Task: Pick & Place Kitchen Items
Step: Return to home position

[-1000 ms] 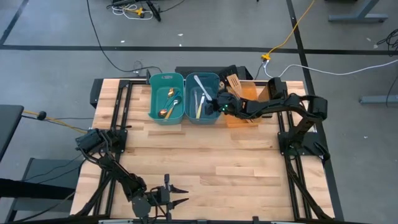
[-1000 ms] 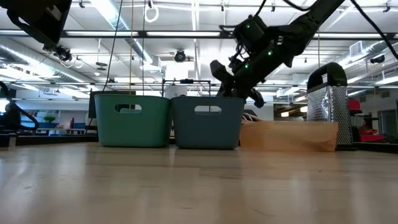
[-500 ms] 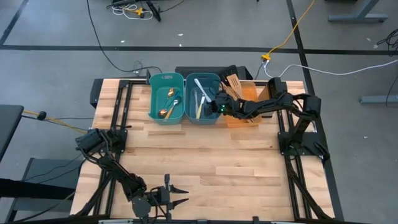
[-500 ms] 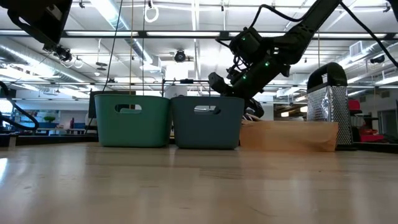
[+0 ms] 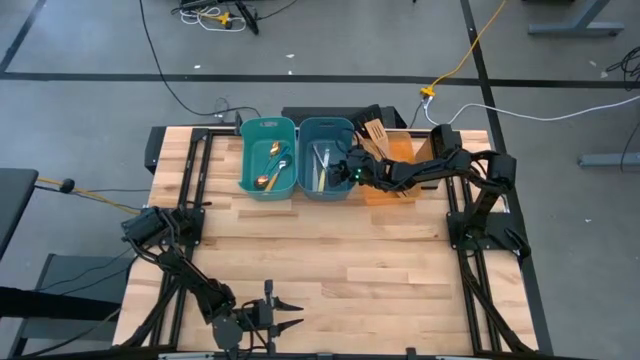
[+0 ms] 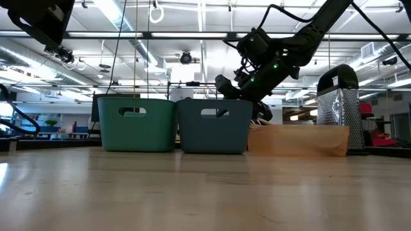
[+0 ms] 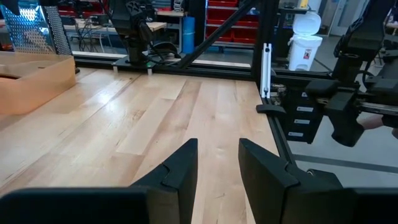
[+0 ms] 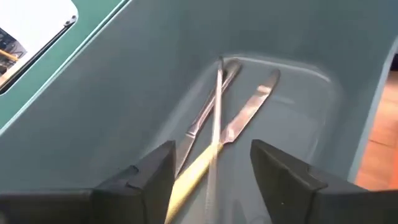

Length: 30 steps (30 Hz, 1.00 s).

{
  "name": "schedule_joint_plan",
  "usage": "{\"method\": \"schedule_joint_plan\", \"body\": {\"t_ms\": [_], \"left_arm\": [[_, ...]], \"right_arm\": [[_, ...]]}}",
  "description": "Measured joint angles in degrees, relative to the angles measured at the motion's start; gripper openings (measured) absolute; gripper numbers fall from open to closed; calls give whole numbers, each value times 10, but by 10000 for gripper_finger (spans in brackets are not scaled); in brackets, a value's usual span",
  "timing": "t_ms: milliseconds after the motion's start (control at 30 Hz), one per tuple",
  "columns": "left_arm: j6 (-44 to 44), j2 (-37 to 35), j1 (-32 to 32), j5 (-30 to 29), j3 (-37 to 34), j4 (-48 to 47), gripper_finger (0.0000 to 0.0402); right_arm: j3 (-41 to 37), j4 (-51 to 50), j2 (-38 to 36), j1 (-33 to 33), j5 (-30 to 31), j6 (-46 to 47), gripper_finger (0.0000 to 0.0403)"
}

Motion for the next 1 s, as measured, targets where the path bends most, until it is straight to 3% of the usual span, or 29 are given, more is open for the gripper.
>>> {"method": "schedule_joint_plan", "body": {"t_ms": [233, 467, 633, 767, 1000], "left_arm": [[3, 0, 0, 0, 0, 0, 122], [3, 0, 3, -4, 0, 0, 122], [40, 0, 9, -59, 0, 22, 122], [67, 0, 16, -96, 0, 50, 122], [125, -1, 28, -99, 0, 124, 122]], "right_arm": [[0, 29, 0, 0, -9, -24, 238], [0, 111, -8, 0, -72, -80, 239], [0, 131, -54, 0, -106, -128, 240], [0, 127, -94, 0, -147, -148, 240], [0, 115, -149, 0, -255, -164, 240]]}}
